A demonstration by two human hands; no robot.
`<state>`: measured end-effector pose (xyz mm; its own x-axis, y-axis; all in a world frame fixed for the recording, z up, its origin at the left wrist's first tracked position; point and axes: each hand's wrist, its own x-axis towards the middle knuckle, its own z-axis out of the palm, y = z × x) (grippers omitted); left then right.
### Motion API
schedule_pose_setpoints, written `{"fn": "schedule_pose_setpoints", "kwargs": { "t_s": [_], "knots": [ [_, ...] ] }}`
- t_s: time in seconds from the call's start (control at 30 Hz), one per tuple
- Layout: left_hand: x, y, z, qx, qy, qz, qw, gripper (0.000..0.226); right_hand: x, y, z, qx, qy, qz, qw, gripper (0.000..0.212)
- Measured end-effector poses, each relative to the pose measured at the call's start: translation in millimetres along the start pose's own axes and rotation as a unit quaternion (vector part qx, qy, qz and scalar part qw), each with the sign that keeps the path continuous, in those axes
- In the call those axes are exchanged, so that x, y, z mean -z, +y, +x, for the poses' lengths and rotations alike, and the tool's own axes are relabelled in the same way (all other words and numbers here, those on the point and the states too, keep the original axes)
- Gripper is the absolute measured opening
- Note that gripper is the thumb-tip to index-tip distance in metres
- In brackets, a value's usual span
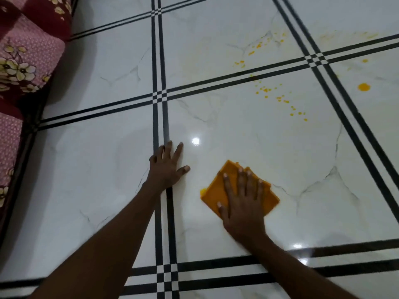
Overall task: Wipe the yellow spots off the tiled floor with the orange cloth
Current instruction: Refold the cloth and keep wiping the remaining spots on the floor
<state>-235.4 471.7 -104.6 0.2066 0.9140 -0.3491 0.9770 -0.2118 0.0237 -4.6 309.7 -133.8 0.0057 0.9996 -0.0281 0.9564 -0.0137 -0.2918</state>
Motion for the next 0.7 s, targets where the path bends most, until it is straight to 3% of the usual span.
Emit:
{"fn": "schedule_pose_setpoints", "kwargs": {
  "t_s": [0.1,0.2,0.3,0.4,0.5,0.6,0.7],
  "knots": [
    [-2.5,-11.5,1.7,-0.028,0.021,0.001,0.999,0.076,-3.2,8.4,59.3,0.047,-0.004,-0.022,0.999,0.082],
    [-8.0,-28.9,-5.0,-0.014,0.033,-0.013,0.999,0.072,3.9,37.6,96.3,-0.027,0.018,-0.049,0.998,0.079],
    [-9.5,-39.0,-10.5,0.002,0.041,-0.035,0.999,0.07,4.3,14.1,59.3,-0.099,0.038,-0.027,0.994,0.082],
    [-10.6,-43.7,-7.6,-0.009,0.047,-0.046,0.998,0.069,-12.4,-49.2,17.1,-0.01,-0.003,0.008,1.0,0.084],
    [-13.2,-50.3,-9.0,-0.015,0.056,-0.045,0.997,0.069,-20.1,-56.4,65.8,0.072,-0.002,-0.003,0.997,0.082],
    [-18.9,-57.2,-13.6,0.001,0.057,-0.044,0.997,0.069,-9.1,-10.6,117.0,-0.007,0.019,-0.046,0.999,0.079],
    [-18.2,-54.3,-16.8,0.007,0.064,-0.055,0.996,0.071,-1.9,-15.5,75.6,-0.065,0.046,-0.026,0.996,0.082]
  ]
}}
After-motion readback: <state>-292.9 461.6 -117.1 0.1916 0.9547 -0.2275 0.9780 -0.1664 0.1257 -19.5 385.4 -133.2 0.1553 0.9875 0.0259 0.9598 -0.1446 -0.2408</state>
